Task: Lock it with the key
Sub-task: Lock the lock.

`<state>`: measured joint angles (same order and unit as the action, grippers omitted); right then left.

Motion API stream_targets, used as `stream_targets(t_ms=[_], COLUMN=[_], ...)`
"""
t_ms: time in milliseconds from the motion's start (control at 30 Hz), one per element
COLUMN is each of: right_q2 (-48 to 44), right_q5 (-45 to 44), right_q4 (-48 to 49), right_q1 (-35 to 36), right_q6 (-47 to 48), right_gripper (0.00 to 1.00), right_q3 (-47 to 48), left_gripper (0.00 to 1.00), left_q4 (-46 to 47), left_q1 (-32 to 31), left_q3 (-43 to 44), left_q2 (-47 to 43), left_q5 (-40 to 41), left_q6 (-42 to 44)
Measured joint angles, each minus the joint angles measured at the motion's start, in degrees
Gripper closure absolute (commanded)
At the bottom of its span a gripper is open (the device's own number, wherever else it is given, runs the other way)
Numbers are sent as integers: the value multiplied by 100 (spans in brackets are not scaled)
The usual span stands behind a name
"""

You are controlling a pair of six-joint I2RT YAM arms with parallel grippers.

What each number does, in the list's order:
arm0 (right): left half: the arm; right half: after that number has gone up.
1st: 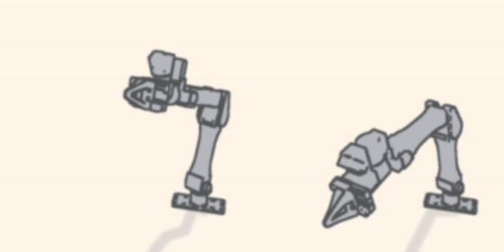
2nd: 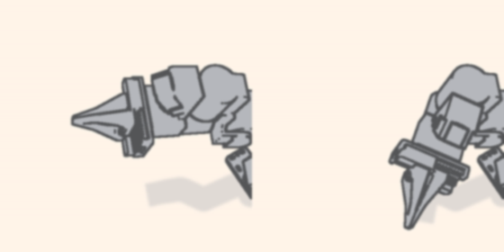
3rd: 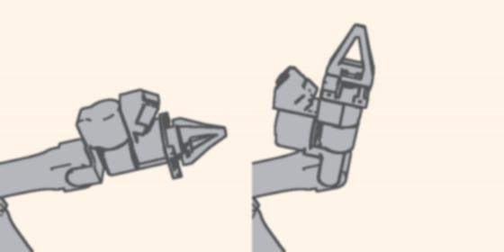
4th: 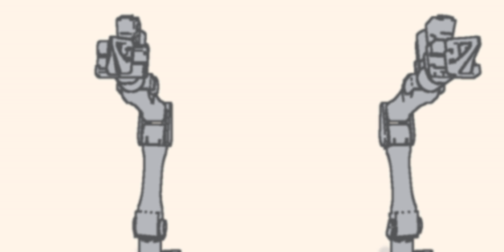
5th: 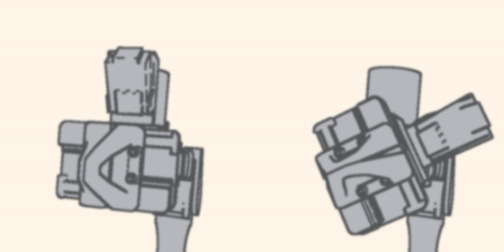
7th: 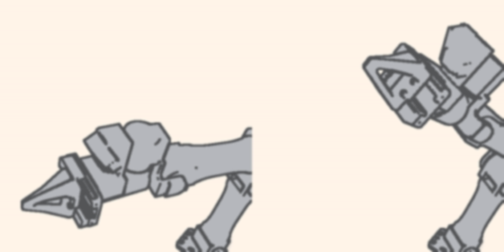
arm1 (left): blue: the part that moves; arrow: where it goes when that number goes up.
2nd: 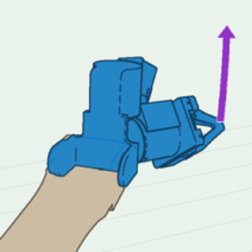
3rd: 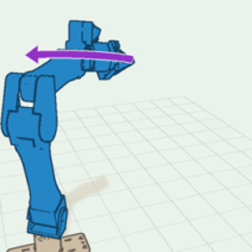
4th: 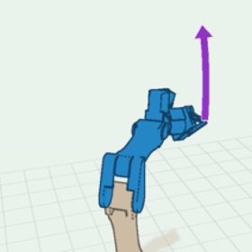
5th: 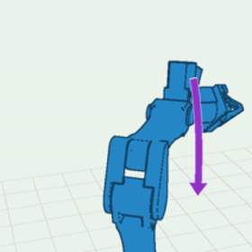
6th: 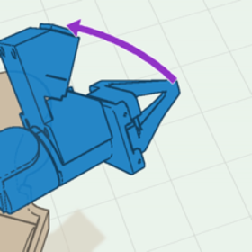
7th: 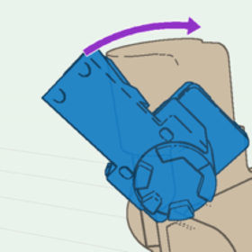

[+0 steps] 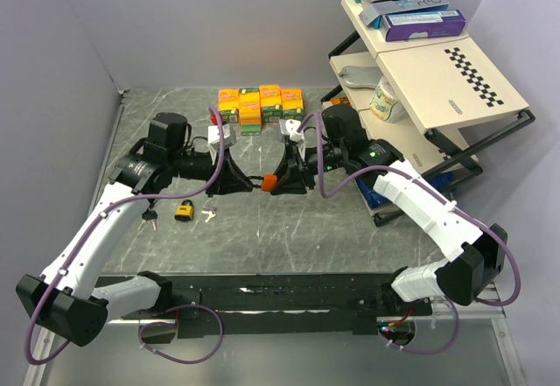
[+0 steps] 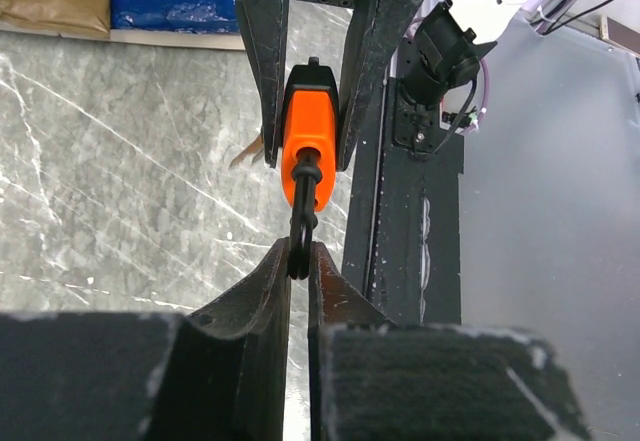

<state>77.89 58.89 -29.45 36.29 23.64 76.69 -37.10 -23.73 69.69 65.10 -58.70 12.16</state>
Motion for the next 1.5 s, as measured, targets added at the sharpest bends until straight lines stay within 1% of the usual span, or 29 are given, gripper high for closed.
stream_targets(t_ms=[200,467,867,1200,1233,1267,1333,1367,1433,1467,1500], right_q2=[37,170,404,400,400,400,393,391,376,356,321], right_q5=[-92,-291,-527,-420,-420,-417,-400,-372,-341,-339,-361], right_q4=[59,35,-146,116,111,116,125,232,608,855,1102], right_q1=[66,114,111,111,111,111,111,109,107,107,105], right_q6=[-96,-319,-431,-664,-682,-695,-739,-774,-793,-828,-872], right_gripper=[100,100,100,100,100,100,100,100,100,100,100], right_q3=[0,-2,-31,-387,-393,-393,-396,-411,-435,-468,-514], left_gripper=[99,99,99,98,96,84,70,58,47,36,29], left_q4=[20,374,262,155,149,144,131,160,306,470,695], left_q1=[-28,-107,-111,-118,-118,-118,-90,-33,219,376,706], left_q3=[-11,-262,-284,-284,-284,-284,-280,-282,-293,-295,-306], left_q2=[15,160,584,938,944,944,922,903,852,813,737], left_q5=[2,59,72,-313,-323,-337,-343,-350,-411,-435,-455], left_q6=[-120,-341,-127,131,136,140,114,-4,-256,-483,-857])
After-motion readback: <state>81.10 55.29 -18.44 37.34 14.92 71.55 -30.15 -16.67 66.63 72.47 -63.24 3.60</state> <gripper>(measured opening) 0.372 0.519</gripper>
